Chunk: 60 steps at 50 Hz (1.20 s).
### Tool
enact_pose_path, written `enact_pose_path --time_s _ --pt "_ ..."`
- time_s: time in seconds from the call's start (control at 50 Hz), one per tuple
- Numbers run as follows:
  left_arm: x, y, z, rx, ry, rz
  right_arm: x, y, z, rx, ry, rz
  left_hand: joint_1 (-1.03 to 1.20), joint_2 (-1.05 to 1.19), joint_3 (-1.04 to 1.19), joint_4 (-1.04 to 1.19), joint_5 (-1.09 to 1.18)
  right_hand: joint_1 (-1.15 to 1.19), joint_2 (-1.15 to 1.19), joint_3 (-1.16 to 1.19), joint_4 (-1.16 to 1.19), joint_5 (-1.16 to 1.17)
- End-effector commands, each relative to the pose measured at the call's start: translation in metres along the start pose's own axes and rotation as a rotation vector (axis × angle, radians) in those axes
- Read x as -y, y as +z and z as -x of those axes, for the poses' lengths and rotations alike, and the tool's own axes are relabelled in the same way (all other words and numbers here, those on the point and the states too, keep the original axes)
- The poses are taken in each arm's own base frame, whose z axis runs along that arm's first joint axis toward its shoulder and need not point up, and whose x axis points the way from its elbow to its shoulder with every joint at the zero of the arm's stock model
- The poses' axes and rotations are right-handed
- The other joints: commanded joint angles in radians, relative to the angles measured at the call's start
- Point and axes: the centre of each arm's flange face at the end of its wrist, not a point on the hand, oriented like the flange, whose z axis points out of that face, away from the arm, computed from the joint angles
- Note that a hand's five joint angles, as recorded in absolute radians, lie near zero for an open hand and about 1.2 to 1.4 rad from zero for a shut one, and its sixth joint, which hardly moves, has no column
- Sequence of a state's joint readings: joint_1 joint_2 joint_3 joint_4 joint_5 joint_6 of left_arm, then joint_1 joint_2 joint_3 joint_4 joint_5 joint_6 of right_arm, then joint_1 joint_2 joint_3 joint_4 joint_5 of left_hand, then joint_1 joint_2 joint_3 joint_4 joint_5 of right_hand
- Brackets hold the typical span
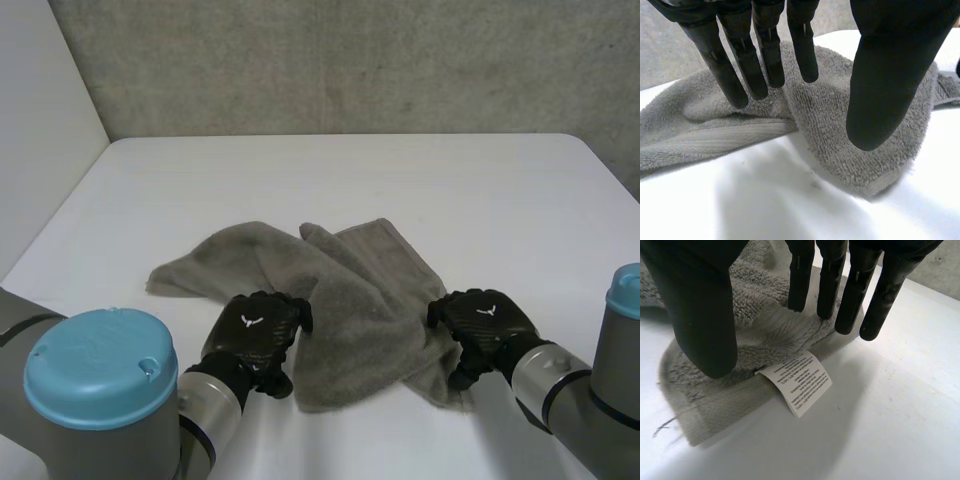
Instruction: Fold the laundry
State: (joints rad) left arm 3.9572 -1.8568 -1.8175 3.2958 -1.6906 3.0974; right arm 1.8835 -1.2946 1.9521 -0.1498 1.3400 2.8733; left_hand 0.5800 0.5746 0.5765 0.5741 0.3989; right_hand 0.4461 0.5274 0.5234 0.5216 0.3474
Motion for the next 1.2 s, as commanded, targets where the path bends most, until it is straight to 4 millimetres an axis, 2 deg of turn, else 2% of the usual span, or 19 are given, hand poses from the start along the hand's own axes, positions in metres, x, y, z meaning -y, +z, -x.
enact_pose_path --time_s 0.02,0.04,0.08,0.14,0.26,0.3,0.4,0.44,0.56,0.6,0.7,0.82,0.94,1.1,1.12,1.14,1.16,1.18,1.2 --pt "-0.004 0.000 -0.001 -0.007 0.000 0.011 -0.001 0.013 0.000 -0.001 -0.007 -0.021 -0.034 -0.029 -0.031 -0.028 -0.028 0.354 0.272 0.276 0.278 0.278" --pt "-0.006 0.000 -0.003 -0.011 0.002 0.017 -0.001 0.013 0.000 -0.001 -0.007 -0.022 -0.087 -0.082 -0.084 -0.081 -0.081 0.355 0.274 0.278 0.280 0.279" --pt "-0.010 0.001 -0.005 -0.019 0.003 0.028 0.003 0.015 0.002 0.002 -0.011 -0.052 -0.166 -0.161 -0.163 -0.160 -0.160 0.948 0.866 0.870 0.872 0.872" --pt "-0.017 0.001 -0.010 -0.035 0.011 0.049 0.007 0.017 0.000 -0.009 -0.011 -0.082 -0.345 -0.340 -0.342 -0.339 -0.339 0.950 0.869 0.873 0.875 0.874" --pt "-0.028 0.002 -0.020 -0.062 0.024 0.066 0.029 0.018 -0.008 -0.037 0.003 -0.168 -0.355 -0.349 -0.351 -0.349 -0.348 0.950 0.869 0.873 0.875 0.874" --pt "-0.029 0.004 -0.022 -0.067 0.025 0.054 0.047 0.010 -0.009 -0.039 0.032 -0.225 -0.352 -0.346 -0.348 -0.346 -0.345 0.950 0.869 0.873 0.875 0.874" --pt "-0.025 0.012 -0.023 -0.053 0.017 -0.010 0.062 0.002 -0.008 -0.030 0.065 -0.270 -0.343 -0.338 -0.340 -0.337 -0.336 0.950 0.869 0.873 0.875 0.874" --pt "-0.023 0.016 -0.022 -0.038 0.007 -0.032 0.078 -0.011 -0.004 -0.014 0.088 -0.300 -0.334 -0.329 -0.331 -0.328 -0.328 0.950 0.869 0.873 0.875 0.874" --pt "-0.018 0.025 -0.021 0.004 -0.037 -0.077 0.095 -0.029 -0.003 -0.007 0.087 -0.325 -0.325 -0.320 -0.322 -0.319 -0.319 0.950 0.869 0.873 0.875 0.874" --pt "-0.016 0.026 -0.023 -0.004 -0.081 -0.083 0.107 -0.037 -0.004 -0.010 0.080 -0.355 -0.320 -0.314 -0.316 -0.314 -0.313 0.950 0.869 0.873 0.875 0.874" --pt "-0.014 0.029 -0.027 -0.022 -0.170 -0.089 0.117 -0.046 0.003 0.020 0.064 -0.391 -0.302 -0.297 -0.299 -0.296 -0.295 0.950 0.869 0.873 0.875 0.874" --pt "-0.009 0.032 -0.035 -0.049 -0.257 -0.104 0.119 -0.048 0.005 0.030 0.059 -0.400 -0.290 -0.285 -0.287 -0.284 -0.284 0.950 0.869 0.873 0.875 0.874" --pt "-0.011 0.044 -0.041 -0.060 -0.304 -0.102 0.122 -0.052 0.007 0.034 0.056 -0.415 -0.270 -0.264 -0.266 -0.264 -0.263 0.950 0.869 0.873 0.875 0.874" --pt "-0.022 0.070 -0.047 -0.067 -0.431 -0.092 0.125 -0.055 0.005 0.023 0.054 -0.431 -0.070 -0.065 -0.067 -0.064 -0.063 0.950 0.869 0.873 0.875 0.874" --pt "-0.025 0.076 -0.047 -0.066 -0.470 -0.087 0.124 -0.054 0.005 0.023 0.055 -0.428 0.151 0.156 0.154 0.157 0.157 0.950 0.869 0.873 0.875 0.874" --pt "-0.028 0.079 -0.048 -0.065 -0.495 -0.080 0.124 -0.054 0.004 0.019 0.056 -0.427 0.569 0.574 0.572 0.575 0.575 0.950 0.869 0.873 0.875 0.874" --pt "-0.028 0.080 -0.048 -0.065 -0.495 -0.080 0.124 -0.054 0.004 0.019 0.056 -0.427 0.573 0.578 0.576 0.579 0.579 0.950 0.869 0.873 0.875 0.874" --pt "-0.028 0.081 -0.047 -0.055 -0.507 -0.080 0.124 -0.054 0.003 0.017 0.054 -0.427 0.814 0.819 0.817 0.820 0.820 0.950 0.869 0.873 0.875 0.874" --pt "-0.028 0.081 -0.047 -0.054 -0.508 -0.080 0.125 -0.053 0.000 0.009 0.051 -0.431 0.816 0.822 0.820 0.822 0.823 0.950 0.869 0.873 0.875 0.874"
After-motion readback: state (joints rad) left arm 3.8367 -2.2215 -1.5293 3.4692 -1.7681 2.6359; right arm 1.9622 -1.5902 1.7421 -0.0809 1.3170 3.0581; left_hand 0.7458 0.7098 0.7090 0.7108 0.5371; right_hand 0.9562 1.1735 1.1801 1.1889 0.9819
